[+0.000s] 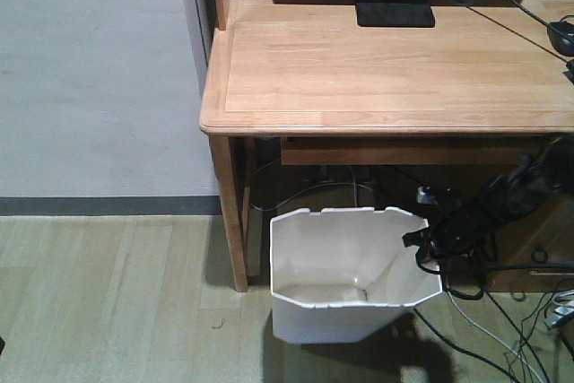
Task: Move trash bin to bedside with robot
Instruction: 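Close the right gripper on the bin rim and lift it slightly, then hold the bin in the right gripper while the base turns away from the desk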
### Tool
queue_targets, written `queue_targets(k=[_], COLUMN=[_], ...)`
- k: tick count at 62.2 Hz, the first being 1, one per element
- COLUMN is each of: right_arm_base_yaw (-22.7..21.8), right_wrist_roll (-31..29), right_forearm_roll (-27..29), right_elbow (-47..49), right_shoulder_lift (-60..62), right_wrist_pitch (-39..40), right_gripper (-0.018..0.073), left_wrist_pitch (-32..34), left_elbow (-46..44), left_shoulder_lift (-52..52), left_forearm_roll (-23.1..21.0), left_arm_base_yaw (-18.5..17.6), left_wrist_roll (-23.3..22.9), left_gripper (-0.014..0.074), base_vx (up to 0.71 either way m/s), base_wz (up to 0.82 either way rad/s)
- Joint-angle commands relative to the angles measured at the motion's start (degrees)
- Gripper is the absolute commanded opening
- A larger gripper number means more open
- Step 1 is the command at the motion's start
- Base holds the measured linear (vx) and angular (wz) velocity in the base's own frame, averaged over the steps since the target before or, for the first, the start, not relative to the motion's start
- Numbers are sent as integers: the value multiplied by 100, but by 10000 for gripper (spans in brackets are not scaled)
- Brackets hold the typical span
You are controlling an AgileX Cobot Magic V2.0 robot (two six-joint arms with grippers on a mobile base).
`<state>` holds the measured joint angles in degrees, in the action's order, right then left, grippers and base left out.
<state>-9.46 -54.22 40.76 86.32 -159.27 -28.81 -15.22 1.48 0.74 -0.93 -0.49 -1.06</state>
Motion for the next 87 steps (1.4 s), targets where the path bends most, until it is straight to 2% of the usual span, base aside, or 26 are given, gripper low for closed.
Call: queue_targets(k=[1, 17, 33, 63, 87], right_arm_base_yaw=[-173, -471, -470, -470, -470], right_wrist_roll=[-526, -1132, -1690, -1724, -1724], right_forearm_roll=[701, 976, 1319, 1314, 1314], right_elbow=[-429, -1722, -2759, -2900, -2900], right_shoulder_lift=[1017, 2216, 3164, 3230, 3230], right_wrist_pitch=[-623, -705, -663, -1437, -1446], right_gripper=[-5, -5, -5, -5, -5], left_wrist_pitch=[397, 397, 397, 397, 397], left_elbow=[107, 107, 107, 107, 107], left_shoulder_lift=[76, 76, 76, 76, 76], left_forearm_roll=[-13, -13, -13, -13, -13], left_arm_base_yaw=[-34, -34, -34, -34, -34], left_wrist_roll=[-25, -25, -25, -25, -25], left_gripper=[-6, -6, -6, -6, -6], base_vx=[0, 0, 0, 0, 0], base_wz=[0, 0, 0, 0, 1])
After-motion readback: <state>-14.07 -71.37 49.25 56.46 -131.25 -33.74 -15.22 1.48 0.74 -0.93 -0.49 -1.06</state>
